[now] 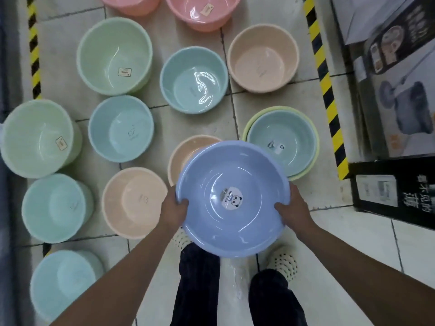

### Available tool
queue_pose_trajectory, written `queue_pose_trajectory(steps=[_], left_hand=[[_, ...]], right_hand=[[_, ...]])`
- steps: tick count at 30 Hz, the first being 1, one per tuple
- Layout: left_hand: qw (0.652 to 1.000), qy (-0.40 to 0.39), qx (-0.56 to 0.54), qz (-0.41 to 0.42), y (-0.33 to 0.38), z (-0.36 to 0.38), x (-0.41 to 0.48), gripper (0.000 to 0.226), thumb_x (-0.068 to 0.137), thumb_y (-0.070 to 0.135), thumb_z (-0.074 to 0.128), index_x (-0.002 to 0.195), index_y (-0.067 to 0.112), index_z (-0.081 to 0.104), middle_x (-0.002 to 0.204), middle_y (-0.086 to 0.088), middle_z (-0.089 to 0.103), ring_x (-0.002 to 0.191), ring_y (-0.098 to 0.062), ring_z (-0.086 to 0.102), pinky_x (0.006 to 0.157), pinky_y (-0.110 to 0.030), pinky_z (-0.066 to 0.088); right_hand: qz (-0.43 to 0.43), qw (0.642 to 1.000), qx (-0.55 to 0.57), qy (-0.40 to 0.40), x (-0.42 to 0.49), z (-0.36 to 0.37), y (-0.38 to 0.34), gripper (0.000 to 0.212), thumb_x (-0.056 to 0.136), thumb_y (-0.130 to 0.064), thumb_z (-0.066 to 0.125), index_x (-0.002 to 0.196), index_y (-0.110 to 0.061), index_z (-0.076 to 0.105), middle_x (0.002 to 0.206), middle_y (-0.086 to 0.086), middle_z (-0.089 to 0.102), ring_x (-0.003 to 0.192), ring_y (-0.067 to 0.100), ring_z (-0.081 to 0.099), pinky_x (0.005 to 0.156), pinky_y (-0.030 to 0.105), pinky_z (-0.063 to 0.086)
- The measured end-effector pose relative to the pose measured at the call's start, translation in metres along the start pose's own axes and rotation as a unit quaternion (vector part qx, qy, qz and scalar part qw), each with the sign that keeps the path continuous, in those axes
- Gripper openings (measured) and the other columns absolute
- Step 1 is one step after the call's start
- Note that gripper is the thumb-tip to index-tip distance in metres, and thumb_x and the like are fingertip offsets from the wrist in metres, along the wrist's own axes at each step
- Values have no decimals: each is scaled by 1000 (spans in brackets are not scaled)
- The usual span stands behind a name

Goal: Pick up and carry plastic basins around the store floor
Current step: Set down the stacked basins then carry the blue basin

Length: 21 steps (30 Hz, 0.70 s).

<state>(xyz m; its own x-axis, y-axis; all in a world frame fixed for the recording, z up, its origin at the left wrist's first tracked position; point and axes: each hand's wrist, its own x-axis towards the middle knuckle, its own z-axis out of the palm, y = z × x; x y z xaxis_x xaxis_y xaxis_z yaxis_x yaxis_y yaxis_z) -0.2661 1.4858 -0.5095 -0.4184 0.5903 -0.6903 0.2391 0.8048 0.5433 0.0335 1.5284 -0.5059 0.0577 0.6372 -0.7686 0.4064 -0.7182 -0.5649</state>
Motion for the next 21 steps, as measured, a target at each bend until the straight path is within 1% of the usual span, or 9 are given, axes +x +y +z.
queue_pose_trajectory(steps=[3,5,7,9,12,14,17,19,21], left_hand=[[999,36,7,5,-17,-18,54,39,90,0,52,126,12,53,109,-4,61,98,-25,57,80,-32,42],[999,51,14,4,-31,-23,90,38,89,0,53,126,11,54,110,-5,60,98,-25,56,82,-33,43],[998,55,22,5,-44,-22,123,37,88,2,53,124,12,54,108,-4,61,97,-26,57,83,-36,46],[998,59,32,2,-56,-17,150,35,86,2,51,119,11,55,104,-5,61,95,-27,58,82,-37,47],[997,64,37,-10,-75,-10,183,35,85,0,47,117,11,54,101,-6,60,92,-28,57,76,-32,42],[998,63,29,-8,-85,-4,199,42,84,-1,47,122,14,55,103,-3,61,95,-27,57,78,-31,42],[998,58,-5,1,-97,5,216,49,82,-7,47,125,15,59,103,-1,64,96,-25,60,81,-31,45],[999,47,-8,15,-102,10,225,48,79,-8,46,118,16,62,99,-1,67,92,-25,62,73,-29,47],[999,38,11,38,-106,13,231,45,76,-2,46,113,17,63,97,0,68,91,-25,63,70,-28,48]], right_hand=[[-25,1000,4,-5,44,46,-15,83,62,-24,55,144,-25,39,118,-5,54,106,20,51,86,33,43],[-33,999,3,4,74,73,-15,74,72,-19,60,143,-20,40,115,-4,53,105,20,51,82,28,38],[-30,999,-2,20,100,96,-10,63,82,-11,61,142,-18,40,113,-5,51,104,20,51,78,23,39],[-33,999,-19,27,118,116,-2,61,79,-15,61,137,-18,42,110,-7,51,102,18,52,72,21,40],[-61,996,-64,25,136,142,16,59,70,-24,56,129,-23,47,115,-5,57,107,17,55,83,30,43],[-57,994,-91,27,153,153,35,63,71,-25,56,133,-20,49,123,1,61,110,20,58,87,36,48],[-16,994,-99,37,175,163,50,55,82,-15,59,136,-17,48,118,7,62,101,26,60,79,34,49],[8,995,-95,38,186,166,55,50,83,-11,59,132,-18,51,110,7,63,93,29,63,72,36,53],[17,995,-93,35,197,168,60,47,83,-9,58,130,-17,53,106,7,65,92,31,65,71,35,53]])
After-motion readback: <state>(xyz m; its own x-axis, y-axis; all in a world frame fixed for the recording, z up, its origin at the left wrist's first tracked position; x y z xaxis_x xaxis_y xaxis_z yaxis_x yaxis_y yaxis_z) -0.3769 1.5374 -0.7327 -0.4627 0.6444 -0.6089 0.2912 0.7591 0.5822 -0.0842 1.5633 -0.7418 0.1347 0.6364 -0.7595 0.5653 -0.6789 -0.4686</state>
